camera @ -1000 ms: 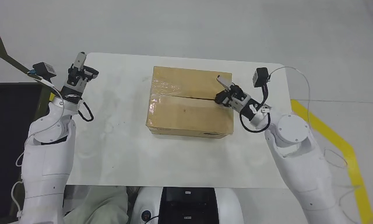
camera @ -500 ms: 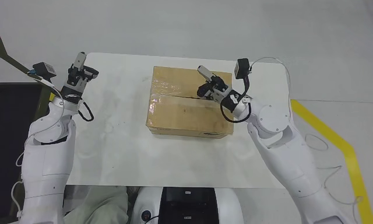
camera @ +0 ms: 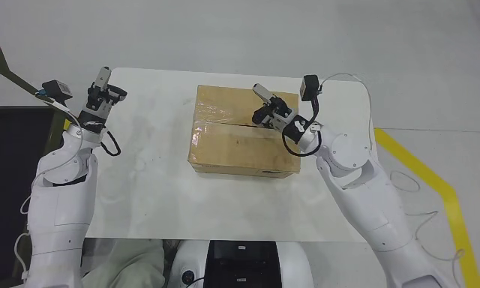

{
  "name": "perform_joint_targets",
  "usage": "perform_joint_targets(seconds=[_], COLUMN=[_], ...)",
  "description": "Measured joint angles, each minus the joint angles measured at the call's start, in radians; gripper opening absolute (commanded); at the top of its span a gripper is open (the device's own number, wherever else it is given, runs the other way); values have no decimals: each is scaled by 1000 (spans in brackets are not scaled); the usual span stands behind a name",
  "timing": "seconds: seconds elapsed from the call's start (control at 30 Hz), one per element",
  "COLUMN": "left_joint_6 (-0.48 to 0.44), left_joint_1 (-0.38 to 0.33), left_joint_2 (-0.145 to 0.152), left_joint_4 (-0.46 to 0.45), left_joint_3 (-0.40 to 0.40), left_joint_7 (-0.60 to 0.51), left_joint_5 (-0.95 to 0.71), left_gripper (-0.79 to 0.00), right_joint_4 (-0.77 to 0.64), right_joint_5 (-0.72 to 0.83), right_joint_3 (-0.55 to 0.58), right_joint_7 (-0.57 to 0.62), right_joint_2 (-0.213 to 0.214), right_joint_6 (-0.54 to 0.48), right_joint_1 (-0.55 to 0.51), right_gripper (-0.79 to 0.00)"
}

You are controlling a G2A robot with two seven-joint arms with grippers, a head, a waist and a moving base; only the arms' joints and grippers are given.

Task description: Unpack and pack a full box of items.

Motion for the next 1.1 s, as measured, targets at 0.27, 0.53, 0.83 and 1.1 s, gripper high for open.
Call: perform_joint_targets(seconds=[0.27,0.53,0.83,1.1], left_joint_6=[0,0,0,0], left_joint_1=[0,0,0,0], left_joint_2=[0,0,0,0], left_joint_4=[0,0,0,0], left_joint_3=[0,0,0,0], left_joint_7=[0,0,0,0], left_joint_5=[0,0,0,0], left_gripper=[0,0,0,0], right_joint_4=[-41,66,238,365], right_joint_5=[-31,32,110,148], right_joint_3=[-89,-253,-356,-402], right_joint_7=[11,35,21,39], right_joint_2=[-22,-82,-154,-203], right_joint_6=[41,30,18,47], right_joint_1=[76,218,357,437], right_gripper=[0,0,0,0])
